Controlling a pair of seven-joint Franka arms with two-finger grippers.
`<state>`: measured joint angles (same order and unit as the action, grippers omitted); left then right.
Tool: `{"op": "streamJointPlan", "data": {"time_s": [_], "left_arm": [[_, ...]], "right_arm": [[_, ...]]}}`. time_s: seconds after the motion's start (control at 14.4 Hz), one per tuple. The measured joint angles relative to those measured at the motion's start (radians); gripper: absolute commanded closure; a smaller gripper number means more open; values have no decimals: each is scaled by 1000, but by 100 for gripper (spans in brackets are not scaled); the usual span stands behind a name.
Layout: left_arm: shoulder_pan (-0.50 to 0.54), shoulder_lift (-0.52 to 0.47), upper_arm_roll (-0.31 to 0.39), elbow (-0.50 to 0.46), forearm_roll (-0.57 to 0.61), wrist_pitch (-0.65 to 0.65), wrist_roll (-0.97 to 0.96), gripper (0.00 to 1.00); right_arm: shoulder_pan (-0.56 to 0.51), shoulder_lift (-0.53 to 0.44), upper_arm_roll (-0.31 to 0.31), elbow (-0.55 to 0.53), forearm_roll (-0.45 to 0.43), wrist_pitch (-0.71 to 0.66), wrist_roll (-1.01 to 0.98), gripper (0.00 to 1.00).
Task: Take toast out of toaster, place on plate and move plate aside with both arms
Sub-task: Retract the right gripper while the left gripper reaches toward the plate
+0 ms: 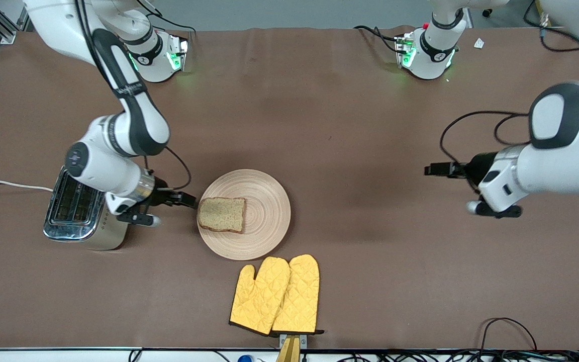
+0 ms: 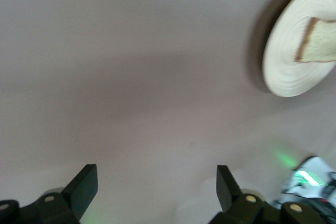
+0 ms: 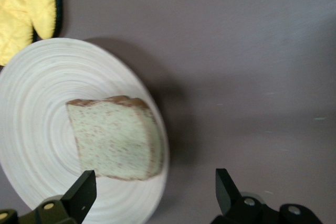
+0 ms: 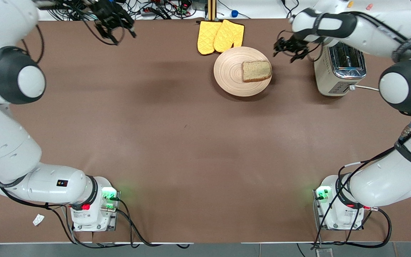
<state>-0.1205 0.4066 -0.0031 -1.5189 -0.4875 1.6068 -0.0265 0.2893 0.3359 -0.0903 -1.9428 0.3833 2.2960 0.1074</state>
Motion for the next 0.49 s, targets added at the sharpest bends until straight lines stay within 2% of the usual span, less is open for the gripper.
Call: {"op": "streamJointPlan", "data": {"time_s": [0.28, 0.49], "left_arm": [[-61, 147, -8, -7, -242, 138, -1, 1], [-162, 235, -13, -25, -368, 301, -2, 1]], "right_arm": [[-13, -124, -82, 92, -244, -245, -13, 0], [-66, -198, -93, 196, -292, -459, -49, 0]]}}
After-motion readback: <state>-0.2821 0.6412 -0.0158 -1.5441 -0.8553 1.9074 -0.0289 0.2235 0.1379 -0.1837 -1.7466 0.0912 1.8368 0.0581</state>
